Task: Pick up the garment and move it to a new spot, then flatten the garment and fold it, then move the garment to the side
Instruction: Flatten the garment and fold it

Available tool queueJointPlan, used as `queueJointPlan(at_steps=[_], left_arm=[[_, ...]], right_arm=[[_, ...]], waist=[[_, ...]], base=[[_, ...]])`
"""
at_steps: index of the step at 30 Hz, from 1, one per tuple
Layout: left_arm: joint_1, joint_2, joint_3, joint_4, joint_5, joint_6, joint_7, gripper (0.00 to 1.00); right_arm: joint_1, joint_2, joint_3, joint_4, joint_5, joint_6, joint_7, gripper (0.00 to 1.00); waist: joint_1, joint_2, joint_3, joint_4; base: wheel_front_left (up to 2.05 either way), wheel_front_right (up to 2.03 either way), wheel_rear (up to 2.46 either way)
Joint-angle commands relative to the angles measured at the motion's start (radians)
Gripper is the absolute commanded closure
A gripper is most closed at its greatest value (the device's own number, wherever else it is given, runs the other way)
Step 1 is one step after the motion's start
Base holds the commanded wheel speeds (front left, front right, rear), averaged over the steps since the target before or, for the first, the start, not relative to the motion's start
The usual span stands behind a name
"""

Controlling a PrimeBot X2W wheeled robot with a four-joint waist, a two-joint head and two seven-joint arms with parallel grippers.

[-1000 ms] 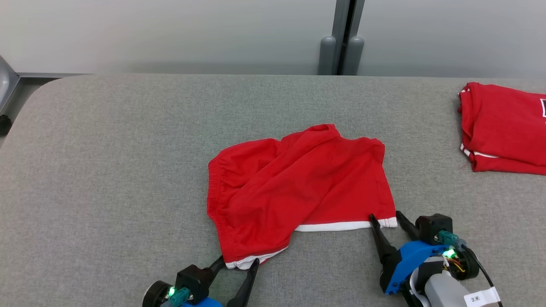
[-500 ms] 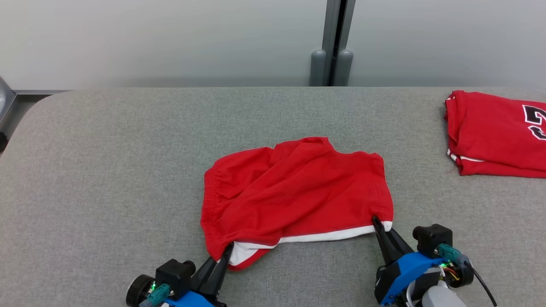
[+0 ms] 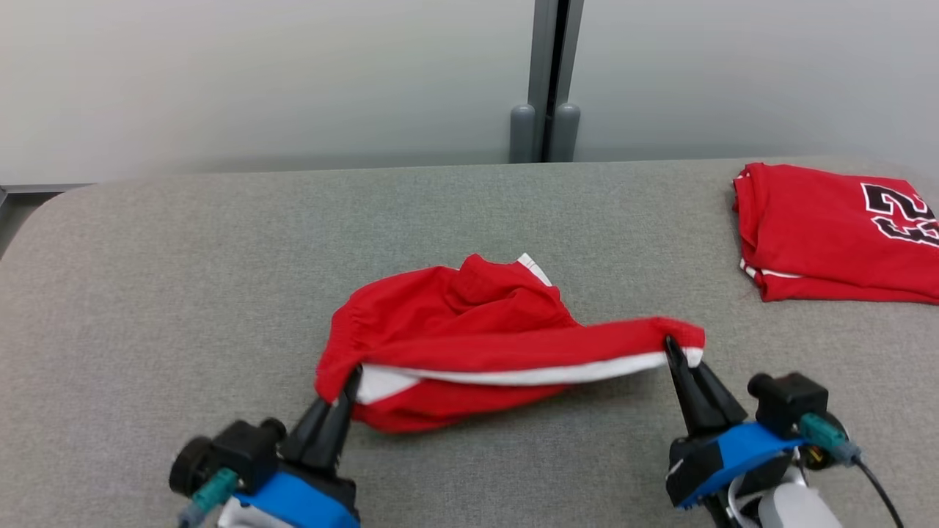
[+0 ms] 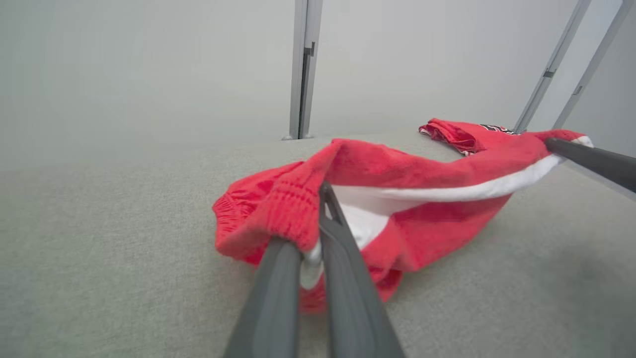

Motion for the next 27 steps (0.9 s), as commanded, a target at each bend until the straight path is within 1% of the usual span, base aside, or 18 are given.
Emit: queueJointPlan(at_steps=[1,3,7,11,13,15,19,22,27], left_arm=[[-0.029,0.009,0.015,-0.011,-0.003,0.004,-0.004,1.00],[-0.064,0.019,0.032,-0.020,0.001,0.003,-0.004,1.00],[-0.189,0.049,0.064,-0.018,-0.007,-0.003,-0.004,1.00],[-0.363,0.090,0.071,0.006,-0.012,-0.010,0.014,1.00],[-0.463,0.116,0.068,0.021,-0.021,-0.010,0.030,1.00],[-0.566,0.147,0.074,0.037,-0.034,-0.009,0.044,1.00],[-0.779,0.195,0.036,0.069,-0.073,-0.010,0.067,1.00],[-0.933,0.216,-0.009,0.122,-0.092,-0.010,0.071,1.00],[-1.142,0.212,-0.067,0.222,-0.151,-0.010,0.052,1.00]], right_arm=[[-0.018,-0.004,-0.006,-0.023,-0.007,0.000,0.008,1.00],[-0.061,-0.016,-0.008,-0.057,-0.014,0.000,0.024,1.00],[-0.183,-0.014,-0.004,-0.091,-0.024,0.000,0.049,1.00],[-0.373,-0.004,0.000,-0.055,-0.009,0.000,0.066,1.00],[-0.488,0.001,0.008,-0.015,-0.008,0.000,0.067,1.00],[-0.620,0.011,0.011,0.057,0.017,0.000,0.075,1.00],[-0.884,0.021,-0.015,0.215,0.049,0.000,0.038,1.00],[-1.056,0.022,0.000,0.328,0.076,0.000,0.009,1.00],[-1.267,0.020,0.005,0.484,0.102,0.000,-0.031,1.00]], waist=[[0.0000,-0.0001,0.004,-0.004],[0.0000,-0.0001,0.017,-0.011],[0.0000,-0.0001,0.059,-0.025],[0.0000,-0.0001,0.134,-0.040],[0.0000,-0.0001,0.179,-0.048],[0.0000,-0.0001,0.227,-0.070],[0.0000,-0.0001,0.311,-0.082],[0.0000,-0.0001,0.352,-0.082],[0.0000,-0.0001,0.381,-0.090]], base=[[0.00,0.00,0.00],[0.00,0.00,0.00],[0.00,0.00,0.00],[0.00,0.00,0.00],[0.00,0.00,0.00],[0.00,0.00,0.00],[0.00,0.00,0.00],[0.00,0.00,0.00],[0.00,0.00,0.00]])
